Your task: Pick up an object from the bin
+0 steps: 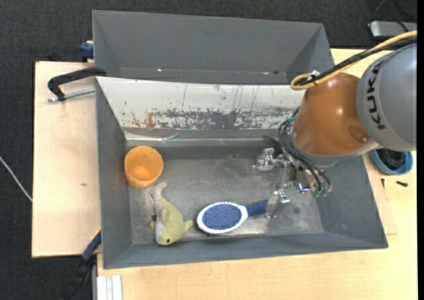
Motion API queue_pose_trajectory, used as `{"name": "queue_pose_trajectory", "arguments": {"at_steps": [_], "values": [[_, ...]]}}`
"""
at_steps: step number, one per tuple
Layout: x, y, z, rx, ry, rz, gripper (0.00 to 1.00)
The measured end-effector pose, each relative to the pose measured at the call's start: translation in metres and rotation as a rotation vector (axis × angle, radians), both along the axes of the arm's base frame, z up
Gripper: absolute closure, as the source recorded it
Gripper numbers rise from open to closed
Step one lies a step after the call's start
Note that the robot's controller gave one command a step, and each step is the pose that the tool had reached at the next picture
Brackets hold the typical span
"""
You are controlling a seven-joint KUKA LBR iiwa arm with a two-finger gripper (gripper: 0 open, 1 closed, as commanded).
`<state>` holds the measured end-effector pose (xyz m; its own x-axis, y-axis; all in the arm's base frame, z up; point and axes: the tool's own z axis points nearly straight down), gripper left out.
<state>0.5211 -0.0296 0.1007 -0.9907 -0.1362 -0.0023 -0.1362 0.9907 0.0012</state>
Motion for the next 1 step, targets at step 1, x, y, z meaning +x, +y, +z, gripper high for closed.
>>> {"name": "queue_pose_trajectory", "arguments": {"at_steps": [1], "values": [[0.0028,0.0023,-0.0289,-0.001,-0.003,0.126,0.0]]}}
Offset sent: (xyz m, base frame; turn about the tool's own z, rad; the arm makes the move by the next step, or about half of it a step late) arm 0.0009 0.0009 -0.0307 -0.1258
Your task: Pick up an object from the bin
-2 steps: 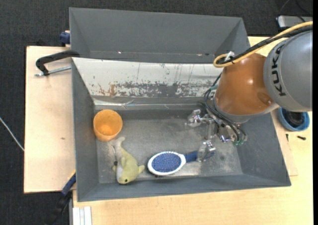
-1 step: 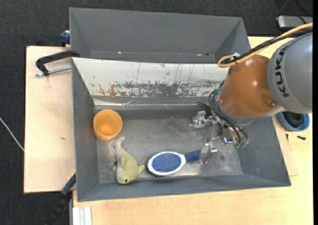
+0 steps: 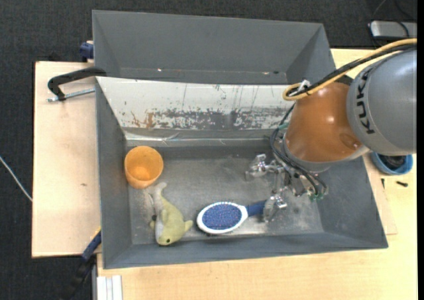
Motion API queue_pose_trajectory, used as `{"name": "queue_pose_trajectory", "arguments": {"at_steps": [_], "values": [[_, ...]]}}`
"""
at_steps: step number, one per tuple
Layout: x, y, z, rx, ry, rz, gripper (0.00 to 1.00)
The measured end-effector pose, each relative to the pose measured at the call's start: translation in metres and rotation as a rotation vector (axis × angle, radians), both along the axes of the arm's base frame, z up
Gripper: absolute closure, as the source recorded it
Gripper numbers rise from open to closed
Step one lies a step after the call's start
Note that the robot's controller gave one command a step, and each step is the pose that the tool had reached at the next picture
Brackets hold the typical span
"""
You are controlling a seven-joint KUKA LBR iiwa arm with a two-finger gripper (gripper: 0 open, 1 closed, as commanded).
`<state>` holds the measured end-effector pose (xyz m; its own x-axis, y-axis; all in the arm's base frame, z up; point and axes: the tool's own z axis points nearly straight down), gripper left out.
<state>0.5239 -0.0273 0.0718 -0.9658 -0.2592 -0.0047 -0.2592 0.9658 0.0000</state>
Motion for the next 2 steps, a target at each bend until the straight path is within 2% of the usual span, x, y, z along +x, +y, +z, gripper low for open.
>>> {"name": "queue_pose_trajectory", "arguments": {"at_steps": [1,2], "values": [[0.0011,0.0006,0.001,0.0,0.001,0.0,0.0],[0.0014,0.001,0.0015,0.0,0.001,0.0,1.0]]}}
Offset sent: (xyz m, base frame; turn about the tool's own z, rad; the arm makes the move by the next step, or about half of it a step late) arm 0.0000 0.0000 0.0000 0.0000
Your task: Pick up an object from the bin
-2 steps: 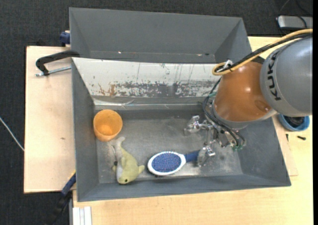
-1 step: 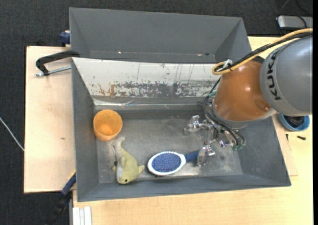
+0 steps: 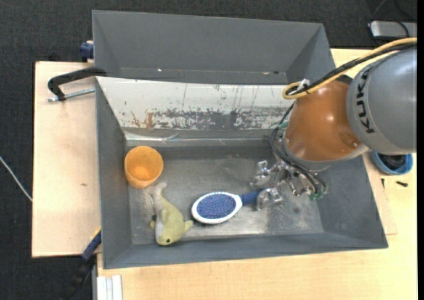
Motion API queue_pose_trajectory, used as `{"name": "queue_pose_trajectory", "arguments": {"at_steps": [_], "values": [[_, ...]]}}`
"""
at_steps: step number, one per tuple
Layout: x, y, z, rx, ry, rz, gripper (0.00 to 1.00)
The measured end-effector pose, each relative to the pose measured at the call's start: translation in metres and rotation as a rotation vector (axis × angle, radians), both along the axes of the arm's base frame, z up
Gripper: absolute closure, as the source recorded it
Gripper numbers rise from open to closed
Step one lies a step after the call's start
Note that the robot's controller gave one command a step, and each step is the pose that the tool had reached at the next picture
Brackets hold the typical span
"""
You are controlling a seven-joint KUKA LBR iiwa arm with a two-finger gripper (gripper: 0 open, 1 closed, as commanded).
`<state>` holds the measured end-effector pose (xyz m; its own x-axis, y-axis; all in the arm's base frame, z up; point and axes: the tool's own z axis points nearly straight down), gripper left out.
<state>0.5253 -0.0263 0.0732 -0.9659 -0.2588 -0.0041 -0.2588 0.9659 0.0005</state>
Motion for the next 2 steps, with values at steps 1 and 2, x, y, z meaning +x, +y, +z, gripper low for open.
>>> {"name": "queue_pose_trajectory", "arguments": {"at_steps": [1,2], "values": [[0.003,0.001,0.07,-0.001,-0.007,0.0,1.0],[0.005,0.002,0.111,-0.001,-0.006,0.0,1.0]]}}
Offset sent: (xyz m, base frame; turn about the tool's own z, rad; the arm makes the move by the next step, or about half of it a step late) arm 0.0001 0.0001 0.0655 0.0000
